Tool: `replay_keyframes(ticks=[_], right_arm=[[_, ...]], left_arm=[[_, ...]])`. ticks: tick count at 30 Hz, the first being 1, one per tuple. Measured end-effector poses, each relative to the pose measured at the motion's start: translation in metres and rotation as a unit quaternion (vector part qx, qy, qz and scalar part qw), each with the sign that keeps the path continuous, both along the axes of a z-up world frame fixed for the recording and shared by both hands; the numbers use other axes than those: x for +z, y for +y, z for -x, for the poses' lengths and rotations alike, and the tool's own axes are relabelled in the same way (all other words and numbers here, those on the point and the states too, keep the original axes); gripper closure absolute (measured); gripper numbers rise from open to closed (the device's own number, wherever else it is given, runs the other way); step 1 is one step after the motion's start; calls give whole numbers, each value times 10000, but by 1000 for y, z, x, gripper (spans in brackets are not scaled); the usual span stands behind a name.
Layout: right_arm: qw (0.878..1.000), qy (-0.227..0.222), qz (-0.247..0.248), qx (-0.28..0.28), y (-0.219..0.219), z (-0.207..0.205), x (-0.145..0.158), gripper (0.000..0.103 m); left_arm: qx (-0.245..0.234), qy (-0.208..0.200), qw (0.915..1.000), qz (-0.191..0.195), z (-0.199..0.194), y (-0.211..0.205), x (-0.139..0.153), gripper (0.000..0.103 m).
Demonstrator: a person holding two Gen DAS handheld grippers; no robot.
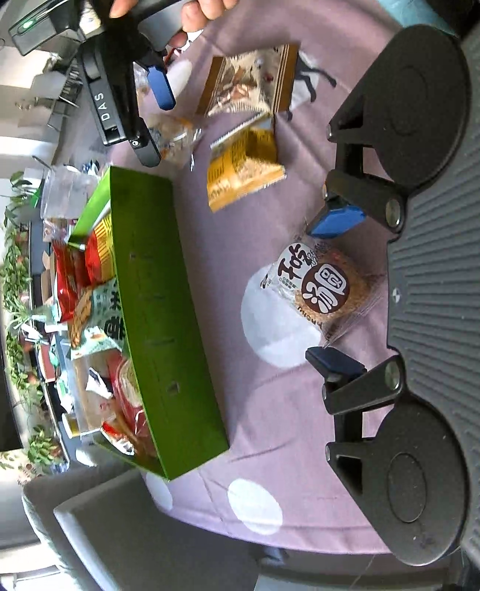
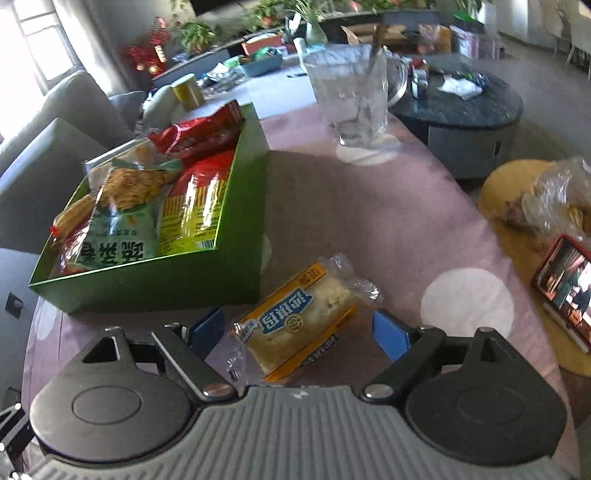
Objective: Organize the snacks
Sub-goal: 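Close the right tool on the yellow sachima bar while the left tool moves over the round pastry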
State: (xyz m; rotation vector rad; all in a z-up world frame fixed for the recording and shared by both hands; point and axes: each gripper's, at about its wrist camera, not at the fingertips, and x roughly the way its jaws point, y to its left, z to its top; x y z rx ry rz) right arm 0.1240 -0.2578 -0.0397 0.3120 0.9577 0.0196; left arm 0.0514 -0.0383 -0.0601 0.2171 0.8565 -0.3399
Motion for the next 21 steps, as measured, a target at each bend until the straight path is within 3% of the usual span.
replay_keyframes(ticks=[3,10,21], right_arm=[[9998,104,-129,-61,2,-7,-4,21],[9993,237,173,-240,8,-17,-13,21],[9958,-158,793,437,13,-5,-15,21]], left_arm=[[90,-165,9994,-285,0,-3,-1,40],[159,-590,9937,-936,5,-13,-4,40],[-28,-904,9840,-1535,12,-27,-6,37]])
